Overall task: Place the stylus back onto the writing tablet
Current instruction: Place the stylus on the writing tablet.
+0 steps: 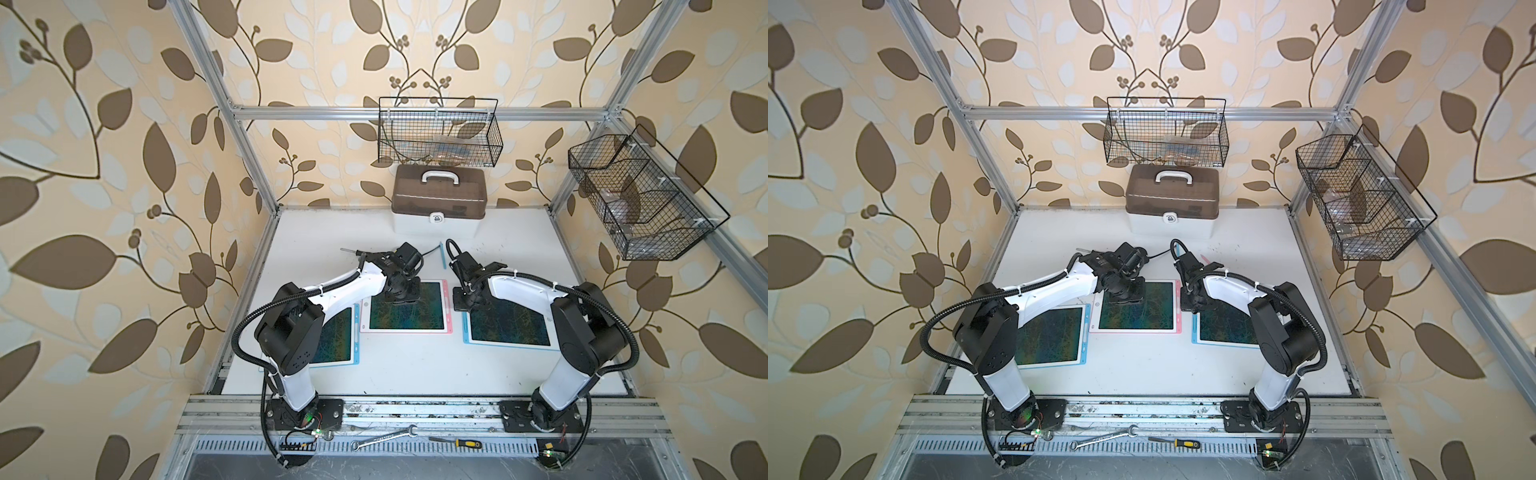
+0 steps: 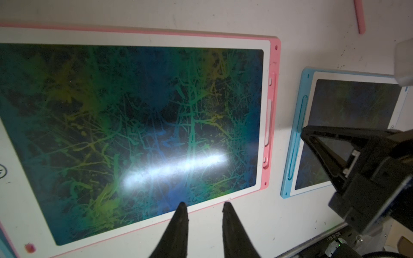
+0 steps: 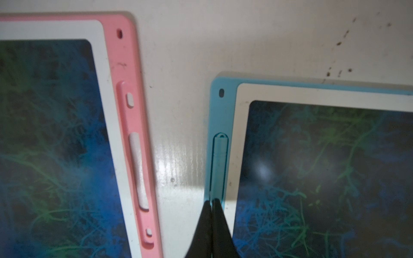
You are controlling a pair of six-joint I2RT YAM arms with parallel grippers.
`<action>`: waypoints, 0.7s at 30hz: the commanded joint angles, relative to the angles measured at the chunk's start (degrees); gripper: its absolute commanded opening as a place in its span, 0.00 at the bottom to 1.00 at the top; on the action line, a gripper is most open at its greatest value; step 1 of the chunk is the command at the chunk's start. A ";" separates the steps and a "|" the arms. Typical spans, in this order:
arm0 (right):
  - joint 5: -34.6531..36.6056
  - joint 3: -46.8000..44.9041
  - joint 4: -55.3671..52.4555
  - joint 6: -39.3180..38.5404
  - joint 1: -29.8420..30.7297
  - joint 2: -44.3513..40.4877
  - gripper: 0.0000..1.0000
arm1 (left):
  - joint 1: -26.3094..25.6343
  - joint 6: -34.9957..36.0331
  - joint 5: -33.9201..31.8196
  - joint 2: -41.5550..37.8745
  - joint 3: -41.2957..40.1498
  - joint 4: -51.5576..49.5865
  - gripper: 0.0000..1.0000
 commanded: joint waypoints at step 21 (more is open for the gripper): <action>1.61 -4.87 0.31 1.72 0.39 2.02 0.00 | -0.68 0.50 -0.09 -2.01 -0.13 -0.36 0.28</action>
